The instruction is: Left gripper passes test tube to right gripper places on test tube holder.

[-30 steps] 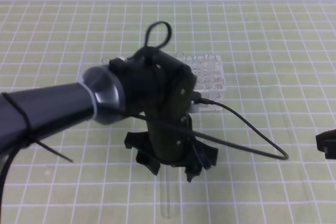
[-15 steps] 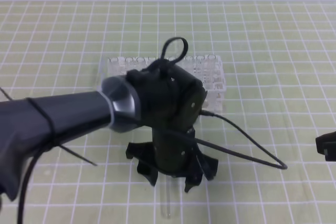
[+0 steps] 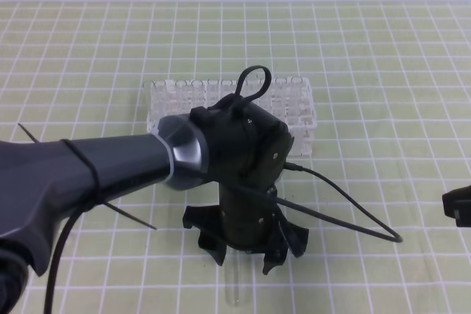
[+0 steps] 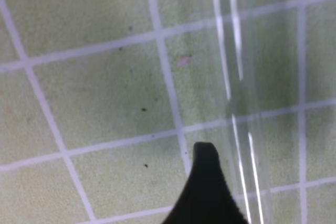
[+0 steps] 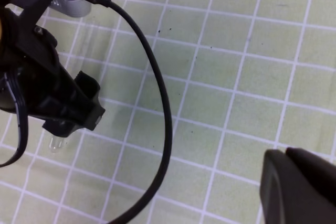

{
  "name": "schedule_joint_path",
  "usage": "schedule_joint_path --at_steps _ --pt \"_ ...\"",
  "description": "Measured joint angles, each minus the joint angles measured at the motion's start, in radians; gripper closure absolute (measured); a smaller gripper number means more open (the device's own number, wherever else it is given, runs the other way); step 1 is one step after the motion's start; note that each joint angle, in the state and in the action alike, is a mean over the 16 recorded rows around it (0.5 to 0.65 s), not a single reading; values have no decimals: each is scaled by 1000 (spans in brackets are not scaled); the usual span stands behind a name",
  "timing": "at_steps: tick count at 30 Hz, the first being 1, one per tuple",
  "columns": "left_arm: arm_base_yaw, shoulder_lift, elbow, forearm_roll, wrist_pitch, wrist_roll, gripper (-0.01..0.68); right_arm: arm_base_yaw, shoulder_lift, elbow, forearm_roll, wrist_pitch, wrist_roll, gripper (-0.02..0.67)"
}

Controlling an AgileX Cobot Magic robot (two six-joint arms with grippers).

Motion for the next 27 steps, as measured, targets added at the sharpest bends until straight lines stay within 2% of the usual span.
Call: schedule_joint_path --at_steps 14,27 --pt "0 8 -1 6 -36 17 199 0 0 0 10 0 -3 665" --pt "0 3 0 22 -36 31 231 0 0 0 30 1 -21 665"
